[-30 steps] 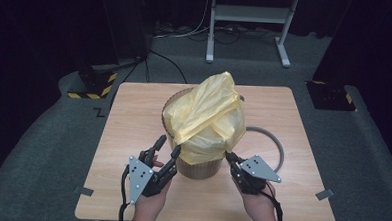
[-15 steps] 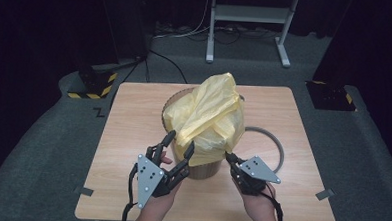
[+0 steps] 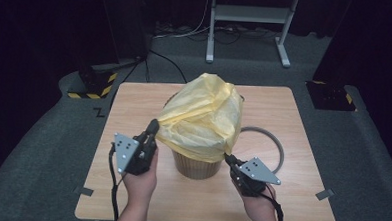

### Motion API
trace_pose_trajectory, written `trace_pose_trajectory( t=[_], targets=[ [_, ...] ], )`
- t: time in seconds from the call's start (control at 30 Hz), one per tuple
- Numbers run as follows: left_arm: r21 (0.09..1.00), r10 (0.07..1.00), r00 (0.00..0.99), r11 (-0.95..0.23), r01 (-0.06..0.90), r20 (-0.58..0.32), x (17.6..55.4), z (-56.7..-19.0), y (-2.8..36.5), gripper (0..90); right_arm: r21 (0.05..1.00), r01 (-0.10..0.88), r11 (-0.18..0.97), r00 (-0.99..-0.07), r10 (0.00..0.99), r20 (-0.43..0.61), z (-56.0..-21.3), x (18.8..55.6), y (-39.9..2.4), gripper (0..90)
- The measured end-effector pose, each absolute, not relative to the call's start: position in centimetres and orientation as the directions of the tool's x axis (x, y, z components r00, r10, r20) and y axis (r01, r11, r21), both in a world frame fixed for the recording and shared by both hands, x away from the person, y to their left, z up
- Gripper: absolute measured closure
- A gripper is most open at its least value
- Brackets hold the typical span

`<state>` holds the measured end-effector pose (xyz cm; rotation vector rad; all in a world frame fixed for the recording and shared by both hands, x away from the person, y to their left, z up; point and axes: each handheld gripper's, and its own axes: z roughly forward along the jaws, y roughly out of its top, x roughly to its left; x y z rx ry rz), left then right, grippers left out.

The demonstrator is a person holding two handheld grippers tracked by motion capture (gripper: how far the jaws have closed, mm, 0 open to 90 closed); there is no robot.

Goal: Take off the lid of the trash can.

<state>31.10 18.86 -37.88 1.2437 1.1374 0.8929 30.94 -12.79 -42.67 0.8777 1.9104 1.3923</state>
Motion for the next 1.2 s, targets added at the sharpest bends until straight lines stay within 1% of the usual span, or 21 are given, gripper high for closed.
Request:
trace_pose_trajectory(
  t=[0.1,0.13,0.17,0.23,0.33,0.37,0.43,0.47,0.5,0.53,0.63,0.67,0.73,0.83,0.9,0.97,1.0,1.1,1.17,1.2],
  targets=[
    [0.979,0.962,0.221,0.127,0.159,-0.161,33.0,-40.2,19.3,89.2,0.959,0.145,0.245,-0.603,0.790,-0.110,-42.7,30.7,-12.2,89.1],
    [0.973,0.956,0.233,0.137,0.183,-0.179,33.5,-41.0,19.3,89.1,0.958,0.145,0.246,-0.601,0.791,-0.112,-42.7,30.7,-12.1,89.1],
    [0.971,0.950,0.252,0.138,0.197,-0.186,33.9,-41.6,19.2,89.1,0.958,0.146,0.246,-0.600,0.792,-0.112,-42.8,30.8,-12.1,89.1],
    [0.970,0.947,0.271,0.117,0.212,-0.173,34.2,-42.5,18.7,89.0,0.956,0.154,0.251,-0.593,0.797,-0.113,-43.0,31.0,-12.3,89.1],
    [0.972,0.942,0.306,0.073,0.221,-0.141,33.6,-43.6,17.5,88.9,0.951,0.178,0.254,-0.573,0.812,-0.109,-43.6,31.7,-12.8,89.2],
    [0.975,0.946,0.299,0.060,0.213,-0.124,33.1,-44.0,17.2,88.9,0.949,0.183,0.257,-0.564,0.818,-0.113,-43.9,31.9,-13.1,89.1],
    [0.976,0.939,0.317,0.064,0.209,-0.129,32.2,-44.6,17.2,88.7,0.944,0.207,0.257,-0.548,0.830,-0.106,-44.4,32.4,-13.6,89.0],
    [0.978,0.943,0.311,0.054,0.203,-0.117,31.8,-44.7,17.2,87.7,0.943,0.212,0.257,-0.543,0.833,-0.105,-44.6,32.5,-13.9,88.7],
    [0.980,0.947,0.303,0.047,0.195,-0.105,31.5,-44.6,17.3,82.6,0.944,0.214,0.252,-0.536,0.838,-0.103,-44.5,32.6,-14.1,87.5],
    [0.982,0.948,0.297,0.057,0.179,-0.110,31.2,-44.3,17.6,79.2,0.946,0.213,0.245,-0.526,0.844,-0.100,-44.3,32.5,-14.3,83.3],
    [0.990,0.953,0.277,0.101,0.098,-0.125,30.1,-43.0,18.6,68.7,0.960,0.173,0.221,-0.511,0.853,-0.104,-42.9,31.9,-14.9,74.3],
    [0.992,0.955,0.270,0.108,0.066,-0.122,29.7,-42.5,18.9,66.7,0.964,0.156,0.215,-0.505,0.856,-0.109,-42.4,31.6,-15.0,71.6],
    [0.993,0.958,0.265,0.114,0.013,-0.114,29.2,-41.4,19.3,66.3,0.970,0.127,0.205,-0.498,0.860,-0.116,-41.6,31.1,-15.3,70.2],
    [0.996,0.967,0.246,0.077,-0.044,-0.064,29.4,-39.9,19.6,67.6,0.977,0.105,0.184,-0.505,0.856,-0.107,-40.6,30.5,-15.4,67.3],
    [0.997,0.968,0.244,0.072,-0.043,-0.059,30.7,-38.9,20.0,68.1,0.979,0.100,0.180,-0.505,0.856,-0.106,-40.3,30.1,-15.4,65.4],
    [0.998,0.973,0.231,0.038,-0.049,-0.026,32.4,-38.1,20.2,69.0,0.981,0.086,0.175,-0.497,0.861,-0.110,-40.1,29.8,-15.3,65.3],
    [0.999,0.973,0.229,0.025,-0.041,-0.015,33.5,-37.8,20.3,71.1,0.982,0.073,0.174,-0.483,0.868,-0.117,-39.9,29.8,-15.2,65.6],
    [0.999,0.971,0.239,0.015,0.048,-0.026,37.2,-38.0,20.3,76.0,0.985,0.058,0.159,-0.444,0.888,-0.117,-39.3,30.5,-15.0,67.5],
    [0.994,0.965,0.260,-0.005,0.113,-0.025,38.7,-39.1,19.7,81.3,0.983,0.071,0.167,-0.441,0.890,-0.120,-39.4,31.4,-14.6,67.0],
    [0.992,0.963,0.270,-0.017,0.124,-0.017,38.9,-39.7,19.3,84.5,0.981,0.082,0.177,-0.439,0.890,-0.125,-39.6,31.8,-14.4,66.9]
  ],
)
